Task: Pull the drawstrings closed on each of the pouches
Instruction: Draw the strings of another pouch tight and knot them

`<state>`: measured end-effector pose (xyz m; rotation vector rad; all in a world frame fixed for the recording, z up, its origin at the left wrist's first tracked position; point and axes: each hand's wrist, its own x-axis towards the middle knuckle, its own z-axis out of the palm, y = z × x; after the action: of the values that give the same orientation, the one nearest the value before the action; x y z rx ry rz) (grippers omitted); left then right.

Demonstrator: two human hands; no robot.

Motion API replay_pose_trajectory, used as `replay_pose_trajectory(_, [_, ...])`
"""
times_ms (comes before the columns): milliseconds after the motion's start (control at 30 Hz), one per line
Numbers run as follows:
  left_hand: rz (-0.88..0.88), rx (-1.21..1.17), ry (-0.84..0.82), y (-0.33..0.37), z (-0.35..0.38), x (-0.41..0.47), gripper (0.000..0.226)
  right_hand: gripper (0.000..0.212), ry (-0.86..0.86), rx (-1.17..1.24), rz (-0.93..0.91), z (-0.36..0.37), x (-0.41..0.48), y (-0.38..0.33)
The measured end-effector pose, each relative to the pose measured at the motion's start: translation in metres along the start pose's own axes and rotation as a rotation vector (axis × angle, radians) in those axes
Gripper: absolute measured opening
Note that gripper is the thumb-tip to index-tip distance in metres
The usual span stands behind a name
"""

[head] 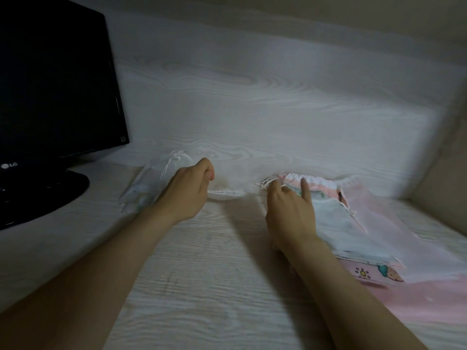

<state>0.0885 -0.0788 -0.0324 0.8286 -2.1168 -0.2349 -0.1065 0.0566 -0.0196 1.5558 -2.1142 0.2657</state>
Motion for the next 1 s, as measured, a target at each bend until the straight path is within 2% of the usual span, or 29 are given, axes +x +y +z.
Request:
replay_pose_trajectory(100, [-0.022, 0.164, -0.099, -0.009, -0.005, 0.000, 0.018, 0.064, -0.019, -0.075, 0.073, 0.000, -0.001, 0.001])
replay_pose_trajectory(267, [-0.056, 0.309, -0.151, 0.003, -0.004, -0.004, 0.032, 0.048, -0.070, -0.075, 0.094, -0.004, -0.001, -0.003])
replay_pose_trajectory(400, [-0.155, 0.327, -0.207, 0.004, 0.006, -0.007, 0.040, 0.035, -0.040, 0.068, 0.050, 0.001, 0.003, -0.001])
replay_pose_trajectory(467, [-0.153, 0.332, -0.228, 0.003, 0.010, -0.007, 0.039, 0.019, -0.016, 0.159, 0.032, 0.005, 0.003, -0.002])
replay_pose_trajectory(600, [-0.132, 0.330, -0.198, 0.004, 0.010, -0.006, 0.039, 0.038, -0.036, 0.155, -0.011, 0.005, 0.003, -0.004])
replay_pose_trajectory(733, [-0.114, 0.562, -0.102, 0.008, 0.001, -0.001, 0.037, 0.038, 0.003, 0.149, 0.047, -0.002, 0.004, -0.002])
replay_pose_trajectory(833, [-0.067, 0.628, 0.023, 0.013, -0.003, 0.002, 0.039, 0.038, 0.035, 0.154, 0.120, -0.005, 0.007, -0.002])
replay_pose_trajectory(900, [-0.037, 0.624, 0.054, 0.014, -0.002, 0.000, 0.037, 0.038, 0.049, 0.133, 0.137, -0.005, 0.007, 0.000])
replay_pose_trajectory(1000, [0.057, 0.497, -0.010, 0.006, 0.002, -0.002, 0.031, 0.038, 0.047, 0.088, 0.097, -0.002, 0.002, 0.004])
